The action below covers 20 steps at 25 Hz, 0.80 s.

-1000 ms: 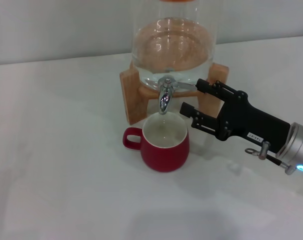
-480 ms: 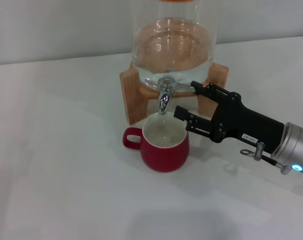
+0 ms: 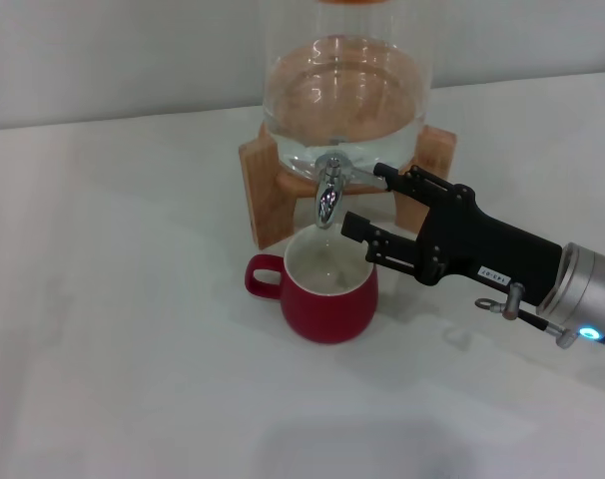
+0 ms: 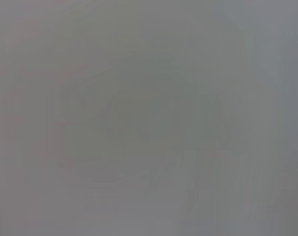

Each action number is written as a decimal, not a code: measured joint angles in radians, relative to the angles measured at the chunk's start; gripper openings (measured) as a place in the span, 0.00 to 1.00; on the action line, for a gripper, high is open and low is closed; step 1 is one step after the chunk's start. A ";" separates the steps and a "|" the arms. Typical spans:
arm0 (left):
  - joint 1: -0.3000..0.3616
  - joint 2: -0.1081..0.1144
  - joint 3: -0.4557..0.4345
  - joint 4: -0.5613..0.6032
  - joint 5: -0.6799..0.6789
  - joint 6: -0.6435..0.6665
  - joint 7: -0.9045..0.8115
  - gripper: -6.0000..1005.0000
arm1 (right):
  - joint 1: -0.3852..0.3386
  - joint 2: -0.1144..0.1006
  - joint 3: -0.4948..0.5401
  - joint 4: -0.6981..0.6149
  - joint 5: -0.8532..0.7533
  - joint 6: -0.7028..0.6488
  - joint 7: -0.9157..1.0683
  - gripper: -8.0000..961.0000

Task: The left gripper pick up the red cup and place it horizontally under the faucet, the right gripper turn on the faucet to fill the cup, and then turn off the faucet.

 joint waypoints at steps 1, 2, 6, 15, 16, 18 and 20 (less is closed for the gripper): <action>-0.003 0.000 0.000 0.000 0.001 0.001 0.000 0.86 | 0.000 0.000 0.000 0.000 -0.001 0.000 0.001 0.81; -0.004 0.000 0.000 0.000 0.003 0.002 0.001 0.86 | -0.001 0.000 -0.001 0.000 -0.001 0.000 0.002 0.81; -0.005 0.000 0.000 0.000 0.010 0.003 0.001 0.86 | -0.005 0.000 -0.012 -0.007 -0.002 -0.001 0.002 0.81; -0.005 0.000 -0.001 0.000 0.011 0.006 0.002 0.86 | -0.008 -0.002 -0.025 -0.012 -0.002 -0.001 0.014 0.81; -0.005 0.000 -0.002 0.000 0.011 0.007 0.002 0.86 | -0.008 -0.002 -0.028 -0.012 -0.002 -0.001 0.015 0.81; -0.005 0.000 -0.002 0.000 0.011 0.007 0.002 0.86 | -0.007 -0.002 -0.035 -0.012 -0.002 -0.002 0.017 0.81; -0.005 0.000 -0.002 0.000 0.011 0.007 0.002 0.86 | -0.006 -0.002 -0.039 -0.012 -0.002 -0.002 0.022 0.81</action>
